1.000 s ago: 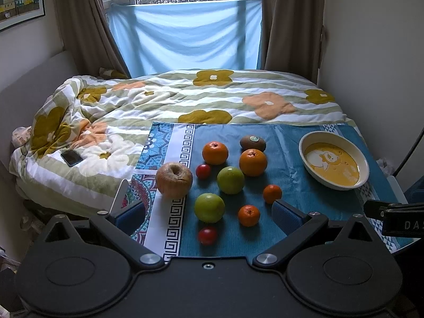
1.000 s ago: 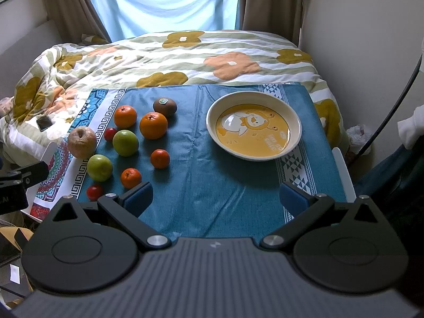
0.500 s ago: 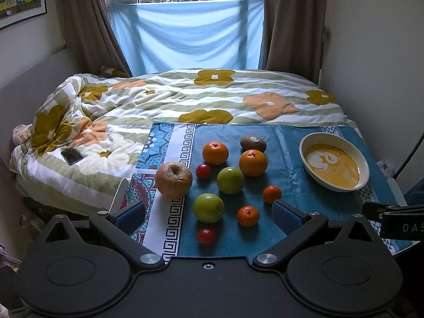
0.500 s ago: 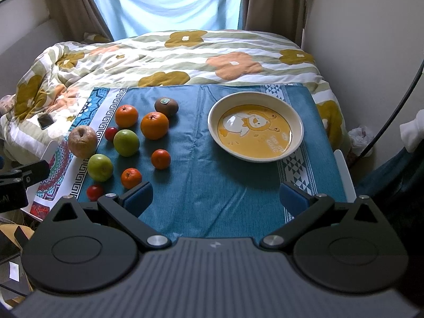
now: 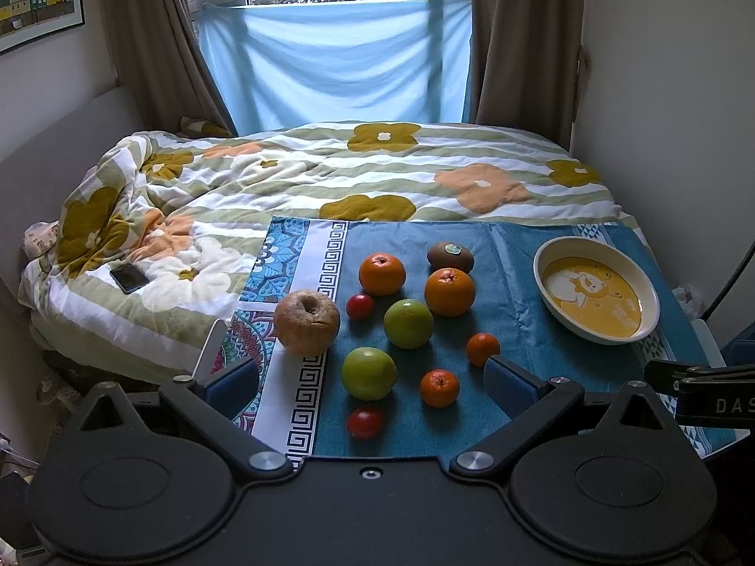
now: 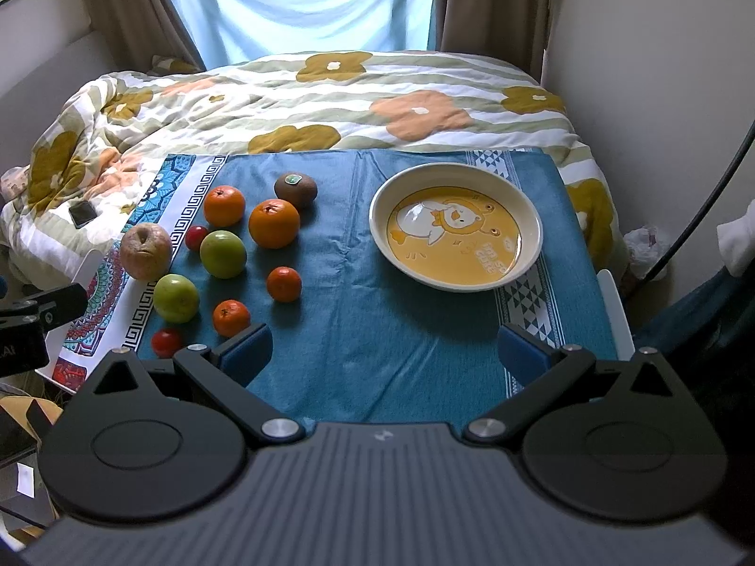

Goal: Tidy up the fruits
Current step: 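Grasp the brown apple with the left tool while the right tool grasps the large orange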

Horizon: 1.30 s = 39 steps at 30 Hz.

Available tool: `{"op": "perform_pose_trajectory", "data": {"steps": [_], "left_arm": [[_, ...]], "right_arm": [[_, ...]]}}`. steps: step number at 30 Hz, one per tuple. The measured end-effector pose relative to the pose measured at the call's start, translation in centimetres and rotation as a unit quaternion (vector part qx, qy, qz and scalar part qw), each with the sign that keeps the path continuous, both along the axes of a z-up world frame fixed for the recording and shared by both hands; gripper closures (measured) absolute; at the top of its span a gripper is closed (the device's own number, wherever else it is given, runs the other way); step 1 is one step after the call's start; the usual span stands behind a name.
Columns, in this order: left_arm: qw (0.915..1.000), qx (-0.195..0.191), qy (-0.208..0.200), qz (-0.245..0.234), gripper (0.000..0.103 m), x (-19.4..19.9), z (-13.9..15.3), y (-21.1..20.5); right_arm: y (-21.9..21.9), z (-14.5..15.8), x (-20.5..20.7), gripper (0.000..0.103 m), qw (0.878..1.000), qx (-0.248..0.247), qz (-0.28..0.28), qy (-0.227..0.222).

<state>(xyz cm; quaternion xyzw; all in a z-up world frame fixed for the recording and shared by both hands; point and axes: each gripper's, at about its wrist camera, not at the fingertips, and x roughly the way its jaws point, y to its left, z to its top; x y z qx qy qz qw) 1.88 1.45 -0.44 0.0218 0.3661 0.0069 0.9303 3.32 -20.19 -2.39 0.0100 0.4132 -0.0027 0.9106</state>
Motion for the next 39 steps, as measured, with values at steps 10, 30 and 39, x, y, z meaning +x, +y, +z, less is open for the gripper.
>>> {"op": "perform_pose_trajectory", "data": {"steps": [10, 30, 39], "left_arm": [[0.9997, -0.006, 0.013, 0.021, 0.0, 0.1, 0.2, 0.0], [0.9909, 0.003, 0.03, 0.131, 0.0, 6.4, -2.7, 3.3], [0.9905, -0.007, 0.072, 0.117, 0.0, 12.8, -6.3, 5.4]], "right_arm": [[-0.5, 0.0, 0.6, 0.0, 1.0, 0.007, 0.002, 0.005], [1.1, -1.8, 10.4, 0.0, 0.996, 0.017, 0.084, 0.018], [5.1, -4.0, 17.3, 0.0, 0.995, 0.027, 0.087, 0.041]]}}
